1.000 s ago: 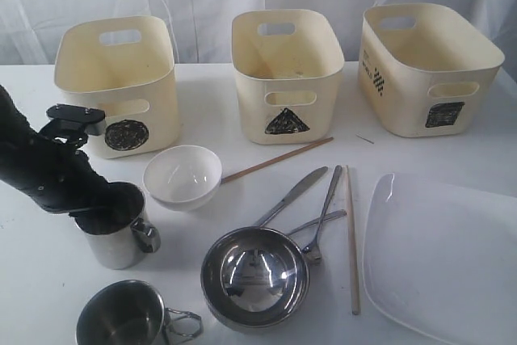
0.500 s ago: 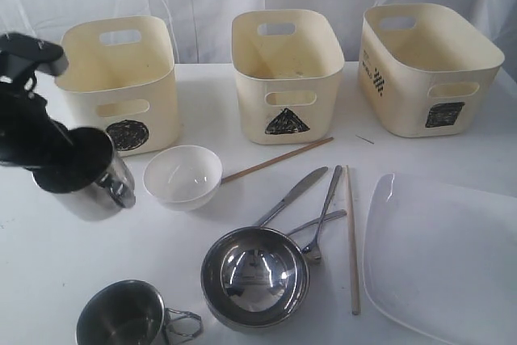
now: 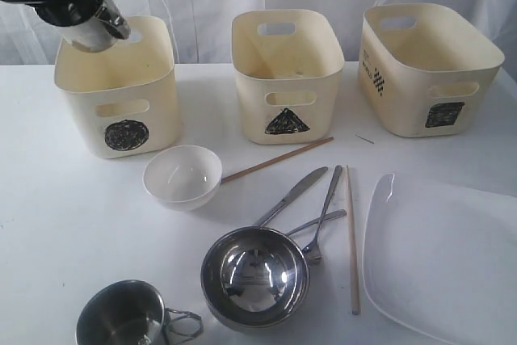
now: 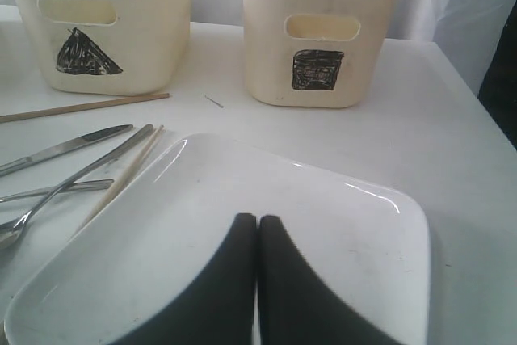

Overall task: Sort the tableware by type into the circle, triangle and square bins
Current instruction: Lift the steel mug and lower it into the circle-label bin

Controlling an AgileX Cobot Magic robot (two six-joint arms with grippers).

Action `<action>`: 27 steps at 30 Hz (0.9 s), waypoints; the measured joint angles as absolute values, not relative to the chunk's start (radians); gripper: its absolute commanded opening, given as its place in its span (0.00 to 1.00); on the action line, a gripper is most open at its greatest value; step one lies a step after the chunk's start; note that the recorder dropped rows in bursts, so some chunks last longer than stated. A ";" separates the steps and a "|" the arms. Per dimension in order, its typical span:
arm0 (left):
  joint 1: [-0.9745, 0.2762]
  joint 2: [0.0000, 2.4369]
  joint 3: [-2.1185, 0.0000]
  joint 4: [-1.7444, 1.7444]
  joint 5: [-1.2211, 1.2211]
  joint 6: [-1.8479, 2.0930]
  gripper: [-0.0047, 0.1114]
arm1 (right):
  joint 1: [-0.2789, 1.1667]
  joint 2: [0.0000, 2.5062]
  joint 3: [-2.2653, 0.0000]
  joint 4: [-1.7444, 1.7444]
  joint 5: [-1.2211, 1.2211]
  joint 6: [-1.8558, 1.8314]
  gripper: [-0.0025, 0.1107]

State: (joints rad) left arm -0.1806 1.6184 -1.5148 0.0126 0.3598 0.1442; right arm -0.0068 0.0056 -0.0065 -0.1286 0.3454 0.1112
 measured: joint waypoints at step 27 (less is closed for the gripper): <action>-0.106 2.185 -1.963 -0.088 0.492 0.162 0.04 | -0.007 0.006 -0.007 -0.129 0.345 0.111 0.02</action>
